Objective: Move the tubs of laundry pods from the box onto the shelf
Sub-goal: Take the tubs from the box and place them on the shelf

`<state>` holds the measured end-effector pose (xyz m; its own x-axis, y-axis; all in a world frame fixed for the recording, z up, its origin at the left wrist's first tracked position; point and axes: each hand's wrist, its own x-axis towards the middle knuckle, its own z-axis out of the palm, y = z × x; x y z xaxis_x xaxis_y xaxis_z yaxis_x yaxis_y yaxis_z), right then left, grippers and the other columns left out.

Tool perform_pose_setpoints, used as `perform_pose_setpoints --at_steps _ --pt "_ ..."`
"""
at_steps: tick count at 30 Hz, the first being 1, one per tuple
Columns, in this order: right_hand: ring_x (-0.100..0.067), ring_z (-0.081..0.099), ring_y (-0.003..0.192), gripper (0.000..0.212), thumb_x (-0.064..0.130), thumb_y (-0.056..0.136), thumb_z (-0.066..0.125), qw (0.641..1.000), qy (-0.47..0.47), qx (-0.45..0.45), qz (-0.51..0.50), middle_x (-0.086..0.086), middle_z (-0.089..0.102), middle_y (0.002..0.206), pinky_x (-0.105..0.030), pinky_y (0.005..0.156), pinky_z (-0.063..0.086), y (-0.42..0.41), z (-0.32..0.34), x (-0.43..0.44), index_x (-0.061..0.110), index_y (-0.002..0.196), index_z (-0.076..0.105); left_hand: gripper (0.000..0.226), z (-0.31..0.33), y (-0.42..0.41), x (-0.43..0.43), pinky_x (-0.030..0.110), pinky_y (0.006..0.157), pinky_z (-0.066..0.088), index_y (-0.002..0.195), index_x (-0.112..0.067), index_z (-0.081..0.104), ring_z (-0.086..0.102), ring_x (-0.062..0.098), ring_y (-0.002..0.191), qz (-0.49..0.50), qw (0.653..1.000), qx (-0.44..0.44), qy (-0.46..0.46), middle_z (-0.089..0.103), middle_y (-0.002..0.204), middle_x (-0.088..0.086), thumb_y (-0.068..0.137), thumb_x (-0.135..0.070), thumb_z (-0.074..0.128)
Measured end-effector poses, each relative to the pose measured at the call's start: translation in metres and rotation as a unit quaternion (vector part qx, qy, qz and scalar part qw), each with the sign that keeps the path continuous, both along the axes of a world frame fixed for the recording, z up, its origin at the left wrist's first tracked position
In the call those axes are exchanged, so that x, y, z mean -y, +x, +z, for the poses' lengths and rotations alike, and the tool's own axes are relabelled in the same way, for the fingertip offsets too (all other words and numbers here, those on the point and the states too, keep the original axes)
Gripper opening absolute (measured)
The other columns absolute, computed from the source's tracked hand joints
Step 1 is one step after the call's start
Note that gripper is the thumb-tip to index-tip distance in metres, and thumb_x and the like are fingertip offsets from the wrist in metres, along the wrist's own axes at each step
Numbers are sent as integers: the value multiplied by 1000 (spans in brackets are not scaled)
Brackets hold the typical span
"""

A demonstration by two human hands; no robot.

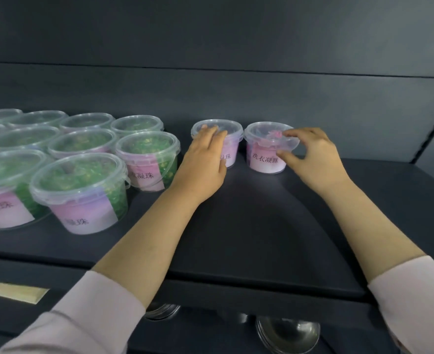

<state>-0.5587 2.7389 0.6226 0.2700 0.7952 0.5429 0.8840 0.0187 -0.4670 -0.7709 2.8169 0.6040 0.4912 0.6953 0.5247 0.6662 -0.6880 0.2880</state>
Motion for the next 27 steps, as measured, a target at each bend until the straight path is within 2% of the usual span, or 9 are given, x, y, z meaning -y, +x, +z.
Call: perform_pose_setpoints --at_steps 3,5,8,11,15,20,23,27 --pt "-23 55 113 38 26 85 71 999 -18 51 -8 -4 58 126 -21 93 37 -22 16 44 18 122 64 54 16 -17 32 41 105 39 144 -13 40 39 28 133 -25 999 6 22 37 150 5 93 -18 56" --pt "-26 55 113 38 28 86 70 996 11 82 -23 -2 60 124 -26 96 38 -46 20 82 18 122 64 46 21 -36 62 41 100 43 135 -9 50 49 28 122 -47 995 25 82 51 138 6 91 -18 60" --pt "-28 54 111 38 26 86 68 989 69 105 -75 -1 61 122 -27 96 35 -95 12 143 17 122 63 38 16 -76 113 38 102 40 126 -8 57 50 28 121 -47 983 59 167 57 128 8 89 -19 61" --pt "-26 53 109 38 20 87 68 980 117 103 -127 -3 61 121 -24 98 32 -148 -11 193 13 124 62 38 -2 -116 154 40 108 36 127 -9 57 47 28 126 -54 979 73 182 56 131 8 91 -21 59" --pt "-22 52 111 41 19 87 68 973 112 78 -185 -4 60 122 -25 99 34 -211 -58 249 12 126 60 37 -42 -167 195 39 108 37 125 -8 59 50 29 125 -104 977 91 161 59 128 9 90 -19 62" --pt "-22 52 111 44 22 86 68 967 34 50 -246 -2 59 122 -27 96 37 -268 -119 317 14 129 58 36 -99 -214 241 44 102 43 124 -7 61 53 27 123 -174 978 74 90 60 126 7 91 -22 62" --pt "-23 52 111 45 22 86 68 961 -12 26 -273 -3 59 121 -27 95 34 -294 -151 360 15 129 57 37 -132 -234 270 41 102 44 124 -10 62 54 25 122 -203 976 54 50 60 126 4 90 -25 63" --pt "-16 47 110 43 28 85 64 947 -36 -14 -318 2 58 121 -19 92 29 -320 -185 415 20 127 57 39 -166 -245 309 41 96 48 124 -12 60 55 22 119 -239 970 34 -11 61 123 1 88 -24 65"
